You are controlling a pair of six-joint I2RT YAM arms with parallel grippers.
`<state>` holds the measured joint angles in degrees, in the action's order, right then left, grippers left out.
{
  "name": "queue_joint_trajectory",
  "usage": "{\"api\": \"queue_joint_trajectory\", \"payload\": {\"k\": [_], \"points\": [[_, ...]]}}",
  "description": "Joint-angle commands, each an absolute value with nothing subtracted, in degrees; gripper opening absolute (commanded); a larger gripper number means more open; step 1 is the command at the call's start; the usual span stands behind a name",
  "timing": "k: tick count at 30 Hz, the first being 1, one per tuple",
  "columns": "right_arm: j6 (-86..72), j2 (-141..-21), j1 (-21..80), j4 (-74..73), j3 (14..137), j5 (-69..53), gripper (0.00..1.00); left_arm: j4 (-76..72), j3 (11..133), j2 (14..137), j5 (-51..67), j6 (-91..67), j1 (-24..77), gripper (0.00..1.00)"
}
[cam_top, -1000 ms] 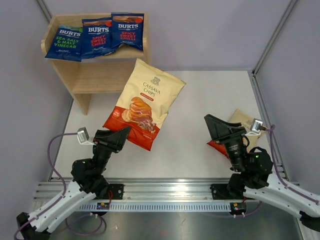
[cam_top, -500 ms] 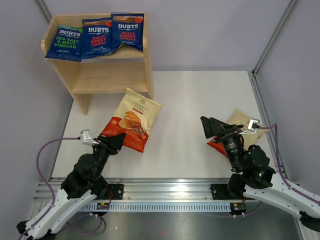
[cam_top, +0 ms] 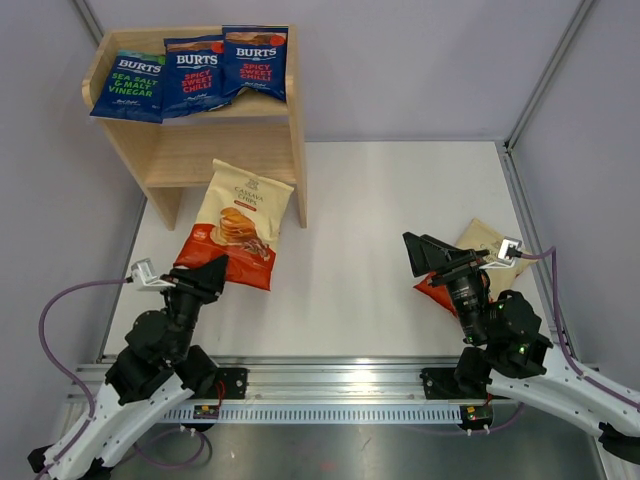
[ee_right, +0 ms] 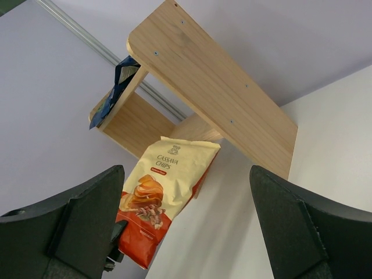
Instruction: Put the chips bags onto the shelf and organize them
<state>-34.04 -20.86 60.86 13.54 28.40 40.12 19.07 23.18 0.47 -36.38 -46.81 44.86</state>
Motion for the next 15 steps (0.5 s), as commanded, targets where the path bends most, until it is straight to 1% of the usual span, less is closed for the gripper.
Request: {"api": "queue_joint_trajectory", "payload": {"k": [1,6,10,11,15], "points": [[-33.0,-21.0,61.2,13.9,29.4,43.2,0.96,12.2,27.8,-7.8,-39.1,-44.4,44.8,0.02],[-33.3,-21.1,61.2,14.2,29.4,43.0,0.96,12.8,30.8,-4.8,-42.8,-45.6,44.9,0.02],[-33.5,-22.1,61.2,15.2,29.4,42.1,0.96,4.4,32.7,0.3,-43.3,-42.6,45.0,0.04],[-33.7,-22.2,61.2,15.2,29.5,41.9,0.95,3.5,33.5,5.0,-43.8,-41.4,45.0,0.04],[-35.0,-22.7,61.1,15.3,29.5,41.1,0.95,-1.7,37.0,15.0,-44.8,-40.4,44.8,0.02]]}}
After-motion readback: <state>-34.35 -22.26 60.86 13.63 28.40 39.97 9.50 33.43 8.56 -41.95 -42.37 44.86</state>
